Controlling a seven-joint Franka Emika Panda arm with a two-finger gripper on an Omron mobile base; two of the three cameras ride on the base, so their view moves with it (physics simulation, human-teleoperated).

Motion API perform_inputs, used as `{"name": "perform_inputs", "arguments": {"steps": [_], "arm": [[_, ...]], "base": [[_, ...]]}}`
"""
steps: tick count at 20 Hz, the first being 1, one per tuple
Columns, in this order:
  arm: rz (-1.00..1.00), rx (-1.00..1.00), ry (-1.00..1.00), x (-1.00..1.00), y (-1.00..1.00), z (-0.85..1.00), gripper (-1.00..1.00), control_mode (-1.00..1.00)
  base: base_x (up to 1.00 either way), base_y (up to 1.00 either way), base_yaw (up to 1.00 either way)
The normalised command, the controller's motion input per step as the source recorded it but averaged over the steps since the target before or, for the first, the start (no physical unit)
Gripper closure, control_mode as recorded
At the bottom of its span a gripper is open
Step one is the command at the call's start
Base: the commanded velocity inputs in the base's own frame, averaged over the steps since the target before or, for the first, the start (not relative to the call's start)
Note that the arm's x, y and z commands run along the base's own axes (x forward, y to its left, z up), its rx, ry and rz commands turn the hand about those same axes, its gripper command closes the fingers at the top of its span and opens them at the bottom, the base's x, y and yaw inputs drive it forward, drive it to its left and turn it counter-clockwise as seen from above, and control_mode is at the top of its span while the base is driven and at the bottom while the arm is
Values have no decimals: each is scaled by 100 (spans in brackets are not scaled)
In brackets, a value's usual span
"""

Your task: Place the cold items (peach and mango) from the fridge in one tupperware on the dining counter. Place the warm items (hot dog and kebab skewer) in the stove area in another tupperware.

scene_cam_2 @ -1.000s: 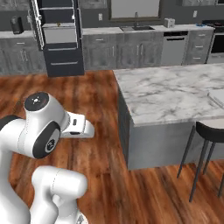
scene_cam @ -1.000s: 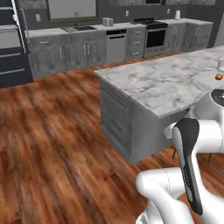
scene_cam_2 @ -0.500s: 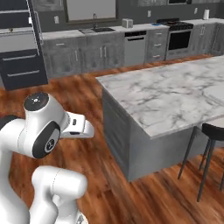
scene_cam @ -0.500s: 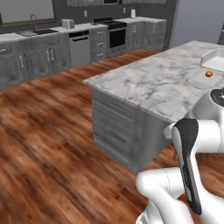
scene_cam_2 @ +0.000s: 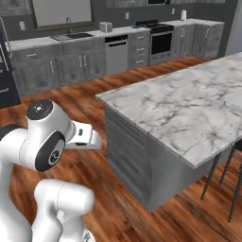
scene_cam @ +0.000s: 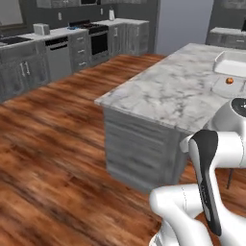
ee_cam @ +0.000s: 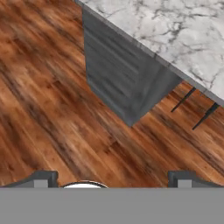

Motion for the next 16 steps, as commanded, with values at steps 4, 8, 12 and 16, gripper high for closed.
{"name": "perform_inputs", "arguments": {"steps": [4, 8, 12, 16], "arm": [[0, 0, 0, 0, 0, 0, -100, 100], [0, 0, 0, 0, 0, 0, -100, 100], [0, 0, 0, 0, 0, 0, -100, 100], [0, 0, 0, 0, 0, 0, -100, 100]], "base": [[32, 100, -36], [10, 100, -30], [4, 100, -8], [29, 100, 9]]}}
